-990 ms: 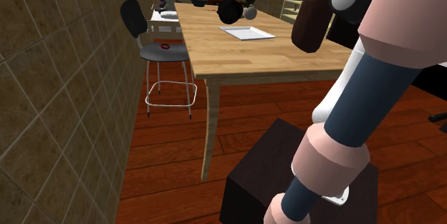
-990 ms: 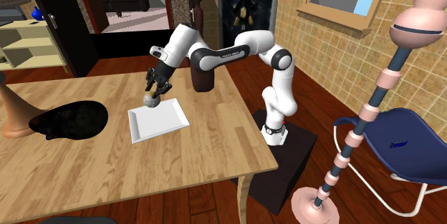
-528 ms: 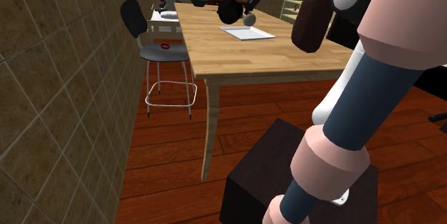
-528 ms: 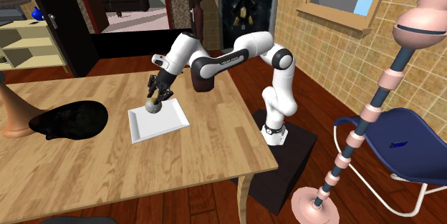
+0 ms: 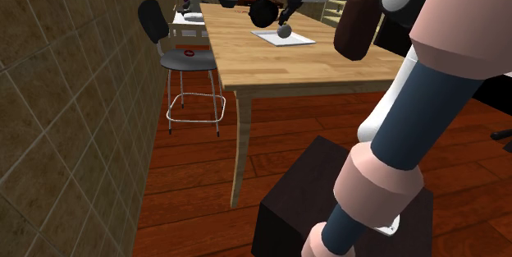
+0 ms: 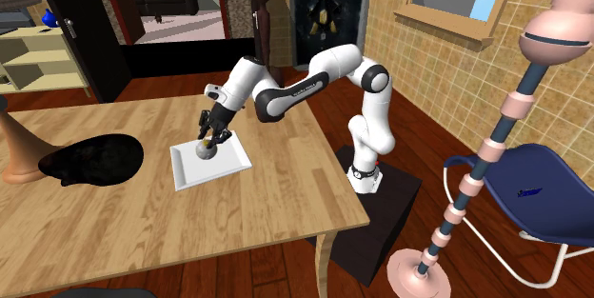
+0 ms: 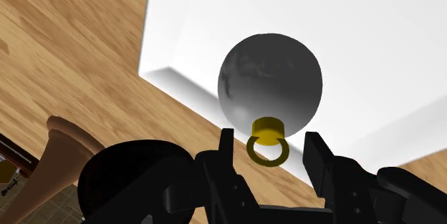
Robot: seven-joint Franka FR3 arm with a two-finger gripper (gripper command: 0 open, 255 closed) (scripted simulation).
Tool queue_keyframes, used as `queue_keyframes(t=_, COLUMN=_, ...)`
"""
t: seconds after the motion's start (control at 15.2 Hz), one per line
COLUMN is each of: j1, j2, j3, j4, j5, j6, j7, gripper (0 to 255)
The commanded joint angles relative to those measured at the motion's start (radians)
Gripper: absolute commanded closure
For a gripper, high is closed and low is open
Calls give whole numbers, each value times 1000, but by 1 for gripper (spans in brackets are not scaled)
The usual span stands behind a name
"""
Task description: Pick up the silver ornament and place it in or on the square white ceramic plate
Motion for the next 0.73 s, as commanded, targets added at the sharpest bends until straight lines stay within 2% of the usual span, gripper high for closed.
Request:
queue_keyframes(t=0.0, j1=0, j2=-1, j3=0, j4=-7, j5=0, j6=8, j7=0, gripper=255)
queue_keyframes(t=0.4, j1=0, j2=-1, j3=0, j4=-7, j5=0, j6=8, j7=0, gripper=255)
queue_keyframes(t=0.46, j1=0, j2=-1, j3=0, j4=-7, j5=0, j6=8, j7=0, gripper=0)
queue_keyframes(t=0.66, j1=0, j2=-1, j3=0, j4=-7, j5=0, j6=7, j7=0, gripper=0)
